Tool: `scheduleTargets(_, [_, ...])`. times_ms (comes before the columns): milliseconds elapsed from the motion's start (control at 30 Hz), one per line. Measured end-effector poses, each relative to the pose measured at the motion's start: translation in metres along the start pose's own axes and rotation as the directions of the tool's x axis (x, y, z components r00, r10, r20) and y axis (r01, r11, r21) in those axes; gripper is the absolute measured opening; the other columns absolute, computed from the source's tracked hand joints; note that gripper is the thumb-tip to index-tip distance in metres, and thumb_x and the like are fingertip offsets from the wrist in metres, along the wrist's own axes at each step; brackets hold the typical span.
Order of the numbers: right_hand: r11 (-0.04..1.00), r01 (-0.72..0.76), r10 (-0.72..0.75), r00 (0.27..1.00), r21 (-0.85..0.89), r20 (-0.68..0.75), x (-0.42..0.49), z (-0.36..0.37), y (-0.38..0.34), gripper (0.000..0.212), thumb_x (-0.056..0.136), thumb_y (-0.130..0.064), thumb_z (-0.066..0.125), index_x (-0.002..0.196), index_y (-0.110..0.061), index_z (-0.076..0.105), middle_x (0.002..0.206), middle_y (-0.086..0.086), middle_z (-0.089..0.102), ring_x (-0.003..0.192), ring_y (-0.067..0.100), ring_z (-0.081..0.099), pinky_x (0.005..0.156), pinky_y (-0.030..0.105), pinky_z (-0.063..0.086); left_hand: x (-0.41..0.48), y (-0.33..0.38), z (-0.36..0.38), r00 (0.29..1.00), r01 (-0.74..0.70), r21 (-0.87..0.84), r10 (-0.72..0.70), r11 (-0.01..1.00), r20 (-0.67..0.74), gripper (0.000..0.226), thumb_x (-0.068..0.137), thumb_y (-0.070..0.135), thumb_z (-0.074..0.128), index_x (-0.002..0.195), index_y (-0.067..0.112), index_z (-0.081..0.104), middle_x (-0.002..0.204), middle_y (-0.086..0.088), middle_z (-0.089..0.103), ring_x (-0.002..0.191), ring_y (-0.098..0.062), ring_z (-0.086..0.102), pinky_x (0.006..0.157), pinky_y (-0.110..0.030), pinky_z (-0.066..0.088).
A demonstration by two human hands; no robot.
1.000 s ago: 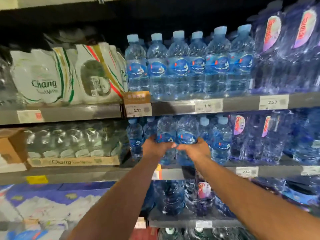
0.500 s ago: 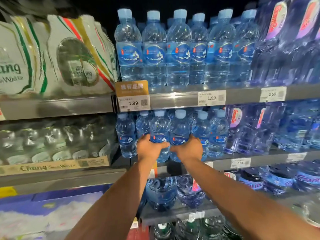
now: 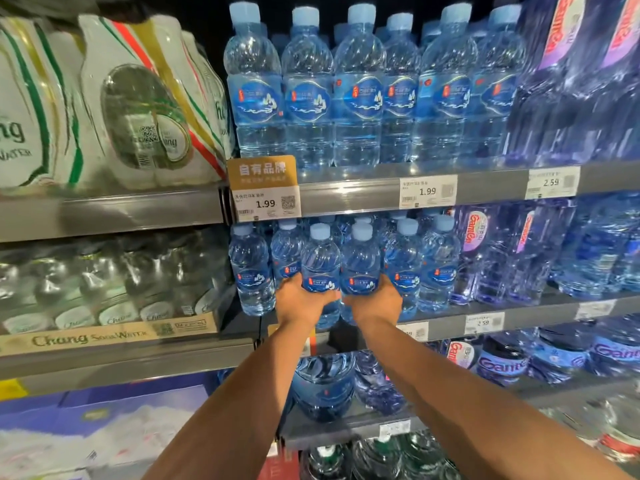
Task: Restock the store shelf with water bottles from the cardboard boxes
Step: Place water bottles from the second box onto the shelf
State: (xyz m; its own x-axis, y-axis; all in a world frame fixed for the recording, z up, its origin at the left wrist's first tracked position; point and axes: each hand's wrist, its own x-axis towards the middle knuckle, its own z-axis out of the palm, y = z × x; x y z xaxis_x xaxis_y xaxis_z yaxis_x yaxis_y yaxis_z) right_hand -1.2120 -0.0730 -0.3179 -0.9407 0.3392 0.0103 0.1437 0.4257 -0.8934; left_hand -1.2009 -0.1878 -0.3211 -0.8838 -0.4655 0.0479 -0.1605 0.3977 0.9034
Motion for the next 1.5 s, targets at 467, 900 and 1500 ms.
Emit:
scheduleTargets(467, [0.985, -0.027, 0.054, 0.987, 0.173, -0.154, -0.011, 0.006, 0.016, 0.042, 0.065, -0.020, 0.083, 0.090, -0.021, 0.049, 0.091, -0.004, 0.053, 0.075, 0.016, 0.052, 0.064, 0.023, 0.034, -0.002, -0.009, -0.001, 0.994, -0.105, 0.049, 0.104, 0.993, 0.023, 0.046, 0.058, 0.018, 0.085, 0.093, 0.020, 0.054, 0.101, -0.005, 0.067, 0.093, -0.024, 0.063, 0.082, -0.039, 0.052])
scheduleTargets(900, [0.990, -0.049, 0.062, 0.993, 0.131, -0.099, 0.002, -0.012, 0.025, 0.041, 0.067, -0.016, 0.082, 0.088, -0.017, 0.047, 0.078, -0.006, 0.052, 0.074, 0.019, 0.055, 0.065, 0.026, 0.039, -0.012, -0.003, 0.006, 0.994, -0.109, 0.081, 0.106, 0.991, 0.036, 0.065, 0.062, 0.023, 0.086, 0.116, 0.010, 0.052, 0.115, -0.008, 0.063, 0.104, -0.027, 0.060, 0.089, -0.042, 0.049])
scheduleTargets(1500, [0.349, 0.720, -0.215, 0.685, -0.600, 0.696, 0.043, -0.178, 0.029, 0.032, 0.085, -0.021, 0.054, 0.115, -0.010, 0.058, 0.116, 0.007, 0.061, 0.102, 0.028, 0.059, 0.070, 0.032, 0.045, -0.134, 0.090, 0.066, 0.994, -0.042, 0.883, -0.073, 0.468, 0.085, 0.034, 0.085, 0.025, 0.050, 0.116, 0.014, 0.058, 0.116, -0.009, 0.060, 0.105, -0.026, 0.058, 0.074, -0.033, 0.046])
